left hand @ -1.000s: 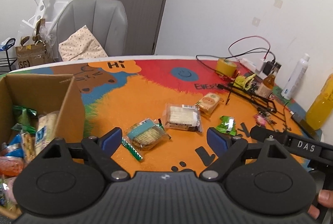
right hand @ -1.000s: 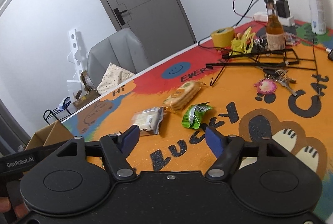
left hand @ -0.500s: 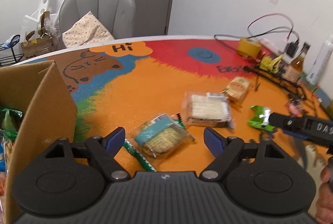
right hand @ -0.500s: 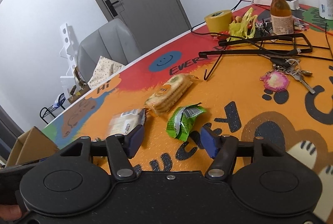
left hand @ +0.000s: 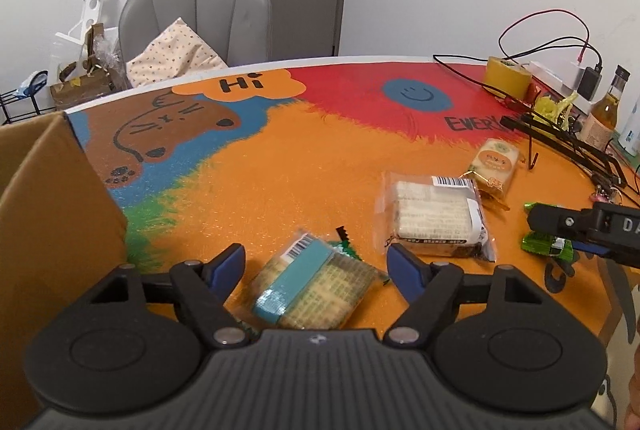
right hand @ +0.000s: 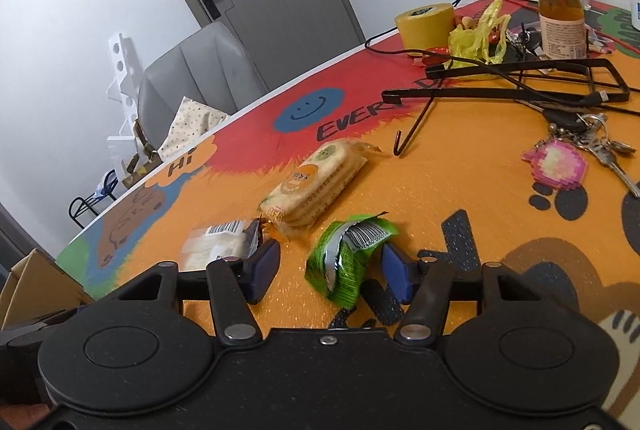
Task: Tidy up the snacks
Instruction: 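Grasp the cream biscuit pack with the left gripper while the right gripper grasps the green-silver wrapper, then carry the biscuit pack and green-silver wrapper over the box with both grippers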
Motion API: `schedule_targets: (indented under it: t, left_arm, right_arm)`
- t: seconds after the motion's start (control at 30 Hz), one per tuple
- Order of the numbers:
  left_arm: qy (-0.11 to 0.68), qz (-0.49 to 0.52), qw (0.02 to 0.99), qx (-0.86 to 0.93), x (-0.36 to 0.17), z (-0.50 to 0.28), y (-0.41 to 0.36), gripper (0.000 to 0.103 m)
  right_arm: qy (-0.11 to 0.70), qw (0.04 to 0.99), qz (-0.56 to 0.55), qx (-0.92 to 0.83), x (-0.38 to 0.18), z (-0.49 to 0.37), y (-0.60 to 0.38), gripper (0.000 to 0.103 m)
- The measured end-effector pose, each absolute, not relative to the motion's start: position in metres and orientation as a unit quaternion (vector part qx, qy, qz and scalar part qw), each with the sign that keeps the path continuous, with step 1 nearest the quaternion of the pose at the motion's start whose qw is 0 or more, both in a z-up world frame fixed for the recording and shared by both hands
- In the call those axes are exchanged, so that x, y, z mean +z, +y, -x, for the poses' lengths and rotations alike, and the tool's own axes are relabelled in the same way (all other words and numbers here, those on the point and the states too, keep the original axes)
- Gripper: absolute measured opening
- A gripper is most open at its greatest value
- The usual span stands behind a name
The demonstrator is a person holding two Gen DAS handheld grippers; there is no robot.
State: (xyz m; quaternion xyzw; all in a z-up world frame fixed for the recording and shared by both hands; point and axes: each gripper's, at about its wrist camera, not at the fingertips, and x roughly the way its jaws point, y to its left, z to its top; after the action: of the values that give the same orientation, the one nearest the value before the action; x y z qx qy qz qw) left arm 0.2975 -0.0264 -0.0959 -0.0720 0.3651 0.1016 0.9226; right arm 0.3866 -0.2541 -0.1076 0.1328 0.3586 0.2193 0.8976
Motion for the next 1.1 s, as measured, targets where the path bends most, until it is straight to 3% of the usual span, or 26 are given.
schedule_targets:
  t: [0.13, 0.2, 0.23, 0.37, 0.53, 0.8, 0.97, 1.07, 1.1]
  left_arm:
    - [0.367, 0.080, 0.922, 0.095, -0.097, -0.295, -0.026, 0.075]
    - [0.367, 0.089, 0.922, 0.088, -0.098, -0.292, -0.026, 0.069]
    - [0.365, 0.091, 0.923, 0.085, -0.098, -0.290, -0.027, 0.066]
    - [0.365, 0.087, 0.924, 0.076, -0.097, -0.283, -0.032, 0.059]
    - [0.371, 0.092, 0.922, 0.062, -0.096, -0.270, -0.036, 0.061]
    - [0.375, 0.092, 0.921, 0.049, -0.094, -0.249, -0.043, 0.066]
    - [0.377, 0.093, 0.921, 0.037, -0.093, -0.238, -0.044, 0.077]
    - [0.374, 0.085, 0.923, 0.031, -0.093, -0.232, -0.046, 0.078]
    - [0.374, 0.084, 0.923, 0.031, -0.094, -0.231, -0.046, 0.078]
  right_arm:
    - [0.357, 0.903, -0.110, 0.215, -0.106, -0.385, -0.247, 0.055]
    - [0.356, 0.907, -0.097, 0.203, -0.106, -0.385, -0.246, 0.035]
    - [0.356, 0.909, -0.089, 0.199, -0.107, -0.385, -0.246, 0.032]
    - [0.363, 0.905, -0.085, 0.207, -0.104, -0.379, -0.248, 0.031]
    - [0.364, 0.903, -0.088, 0.209, -0.105, -0.361, -0.251, 0.031]
    - [0.372, 0.900, -0.087, 0.210, -0.103, -0.344, -0.252, 0.036]
    - [0.370, 0.902, -0.080, 0.208, -0.103, -0.343, -0.248, 0.041]
    - [0.365, 0.905, -0.074, 0.206, -0.104, -0.344, -0.245, 0.040]
    - [0.365, 0.907, -0.066, 0.201, -0.104, -0.344, -0.244, 0.033]
